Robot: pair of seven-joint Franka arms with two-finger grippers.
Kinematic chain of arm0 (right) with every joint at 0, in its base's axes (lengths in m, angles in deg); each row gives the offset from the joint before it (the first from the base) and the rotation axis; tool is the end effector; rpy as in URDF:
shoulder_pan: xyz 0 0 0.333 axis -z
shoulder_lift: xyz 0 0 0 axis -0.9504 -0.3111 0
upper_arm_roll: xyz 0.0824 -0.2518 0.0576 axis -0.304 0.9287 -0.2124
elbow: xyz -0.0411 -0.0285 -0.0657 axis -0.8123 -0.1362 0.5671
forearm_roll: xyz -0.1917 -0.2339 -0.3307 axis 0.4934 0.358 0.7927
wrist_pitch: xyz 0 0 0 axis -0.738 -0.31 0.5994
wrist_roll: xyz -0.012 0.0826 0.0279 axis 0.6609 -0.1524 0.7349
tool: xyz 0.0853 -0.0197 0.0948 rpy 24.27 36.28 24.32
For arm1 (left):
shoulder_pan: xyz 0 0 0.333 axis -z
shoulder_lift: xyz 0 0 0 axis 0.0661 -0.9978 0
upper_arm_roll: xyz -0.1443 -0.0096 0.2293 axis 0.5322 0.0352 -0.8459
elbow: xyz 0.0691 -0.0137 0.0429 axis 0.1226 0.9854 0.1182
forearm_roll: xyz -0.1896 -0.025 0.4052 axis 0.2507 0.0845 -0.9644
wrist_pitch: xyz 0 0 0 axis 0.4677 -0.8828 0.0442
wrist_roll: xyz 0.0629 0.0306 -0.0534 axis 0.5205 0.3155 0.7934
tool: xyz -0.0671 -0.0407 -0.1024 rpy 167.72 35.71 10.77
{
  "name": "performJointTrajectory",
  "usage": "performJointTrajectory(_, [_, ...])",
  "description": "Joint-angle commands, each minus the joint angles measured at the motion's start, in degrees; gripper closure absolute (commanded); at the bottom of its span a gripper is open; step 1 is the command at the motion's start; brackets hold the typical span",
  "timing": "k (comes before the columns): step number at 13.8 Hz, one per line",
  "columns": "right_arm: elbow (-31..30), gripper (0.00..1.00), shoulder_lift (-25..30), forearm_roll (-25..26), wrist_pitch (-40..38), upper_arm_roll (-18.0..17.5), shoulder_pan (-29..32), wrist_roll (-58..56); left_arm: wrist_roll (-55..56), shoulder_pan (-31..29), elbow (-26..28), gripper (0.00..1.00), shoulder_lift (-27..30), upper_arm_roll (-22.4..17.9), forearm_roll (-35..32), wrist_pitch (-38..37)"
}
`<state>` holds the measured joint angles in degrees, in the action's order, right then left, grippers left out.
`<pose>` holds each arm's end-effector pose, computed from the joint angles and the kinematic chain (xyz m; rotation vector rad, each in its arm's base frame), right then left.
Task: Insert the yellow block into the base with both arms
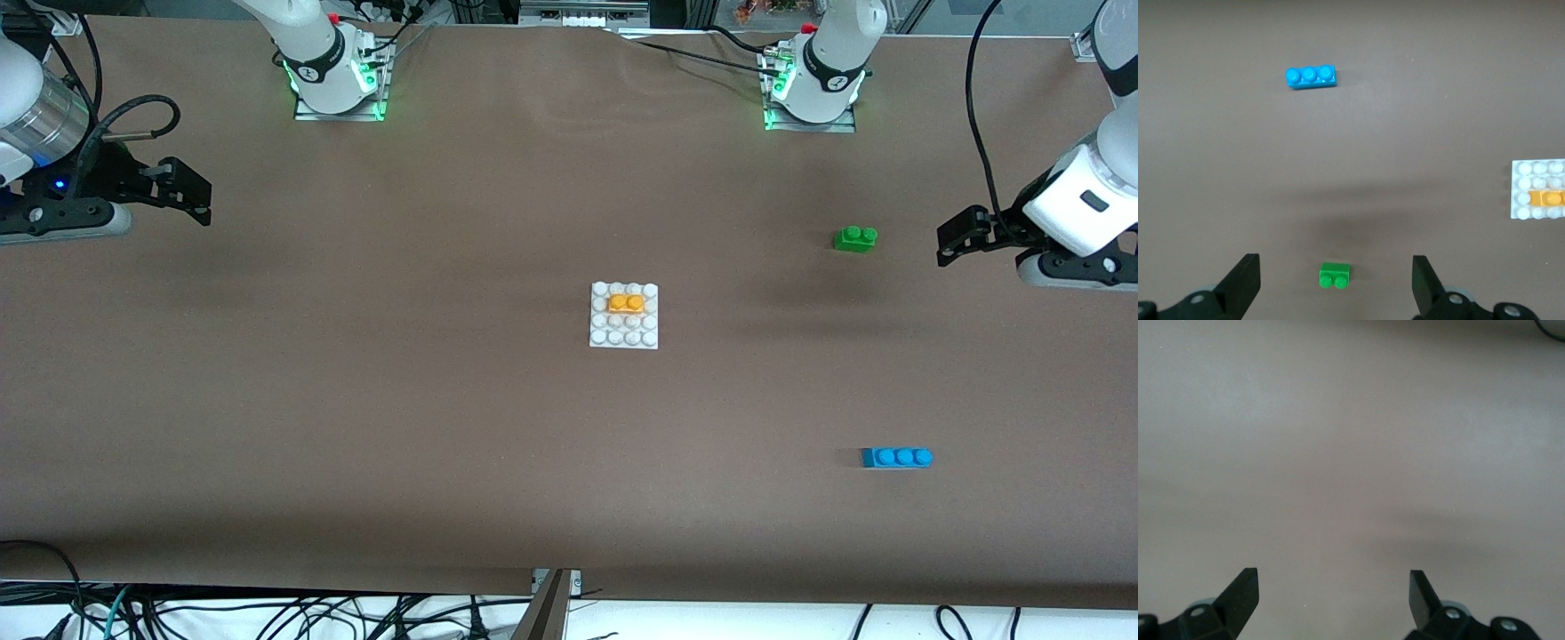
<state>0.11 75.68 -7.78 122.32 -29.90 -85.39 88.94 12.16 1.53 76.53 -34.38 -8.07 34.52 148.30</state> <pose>0.6168 0.0796 0.5458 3.0748 0.2072 0.0024 0.6254 -0.0231 0.5031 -3.1149 0.0763 0.0189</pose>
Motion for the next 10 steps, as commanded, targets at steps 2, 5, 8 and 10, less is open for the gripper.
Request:
performJointTrajectory(2, [0.74,0.0,-0.05,0.38,-0.89,-0.12,0.15,0.59,-1.52,0.41,6.23,0.0,4.61,-0.43,0.68,2.16])
performJointTrajectory(5, [0.74,0.0,-0.05,0.29,-0.89,-0.12,0.15,0.59,-1.17,2.87,6.14,0.0,4.7,-0.87,-2.11,2.69])
performJointTrajectory(8, [0.66,0.0,-0.05,0.29,-0.89,-0.12,0.15,0.59,-1.08,2.61,5.87,0.0,4.43,-0.78,-2.14,2.69])
performJointTrajectory(10, [0.66,0.0,-0.05,0.29,-0.89,-0.12,0.15,0.59,-1.25,2.26,5.87,0.0,4.26,-0.78,-2.13,2.6])
